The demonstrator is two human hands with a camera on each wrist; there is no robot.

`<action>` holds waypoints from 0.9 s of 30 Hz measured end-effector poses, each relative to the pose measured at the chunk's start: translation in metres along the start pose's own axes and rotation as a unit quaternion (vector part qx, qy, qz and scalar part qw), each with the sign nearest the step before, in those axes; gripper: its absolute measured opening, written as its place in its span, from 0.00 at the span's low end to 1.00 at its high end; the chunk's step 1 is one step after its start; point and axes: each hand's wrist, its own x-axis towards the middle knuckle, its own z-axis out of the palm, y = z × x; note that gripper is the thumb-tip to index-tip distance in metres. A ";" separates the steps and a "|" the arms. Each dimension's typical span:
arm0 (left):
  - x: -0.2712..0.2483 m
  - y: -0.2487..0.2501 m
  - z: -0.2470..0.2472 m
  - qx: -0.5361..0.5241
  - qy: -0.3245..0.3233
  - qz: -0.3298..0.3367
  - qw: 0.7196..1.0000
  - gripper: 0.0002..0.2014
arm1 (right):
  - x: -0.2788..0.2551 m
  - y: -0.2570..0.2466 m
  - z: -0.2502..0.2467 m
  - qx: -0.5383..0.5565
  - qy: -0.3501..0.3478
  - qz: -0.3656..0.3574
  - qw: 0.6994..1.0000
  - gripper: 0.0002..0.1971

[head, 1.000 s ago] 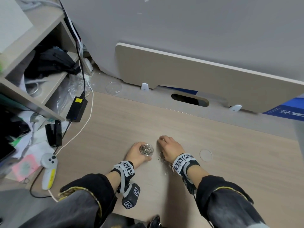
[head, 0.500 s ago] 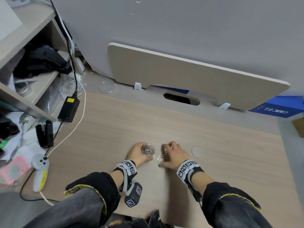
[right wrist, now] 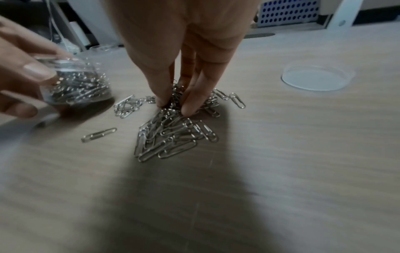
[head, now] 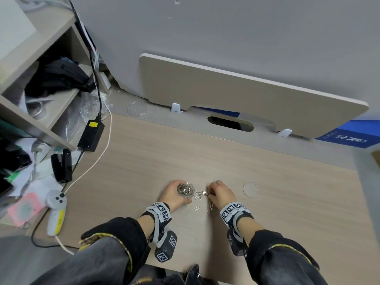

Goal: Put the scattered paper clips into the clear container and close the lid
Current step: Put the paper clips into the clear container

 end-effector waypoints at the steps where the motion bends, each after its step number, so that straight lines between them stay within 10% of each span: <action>1: -0.001 0.000 0.000 0.001 -0.002 0.000 1.000 0.38 | 0.000 0.000 -0.001 0.011 0.003 0.011 1.000 0.08; 15: -0.006 0.027 0.018 0.008 -0.044 0.028 0.999 0.33 | -0.009 -0.013 -0.052 0.206 0.062 0.008 0.977 0.06; 23: -0.005 0.037 0.031 0.014 -0.083 0.050 0.995 0.36 | -0.015 -0.039 -0.048 0.010 -0.004 -0.111 0.994 0.08; 27: -0.002 0.030 0.028 0.003 -0.077 0.048 0.996 0.34 | -0.017 -0.032 -0.050 0.080 -0.001 -0.082 0.993 0.09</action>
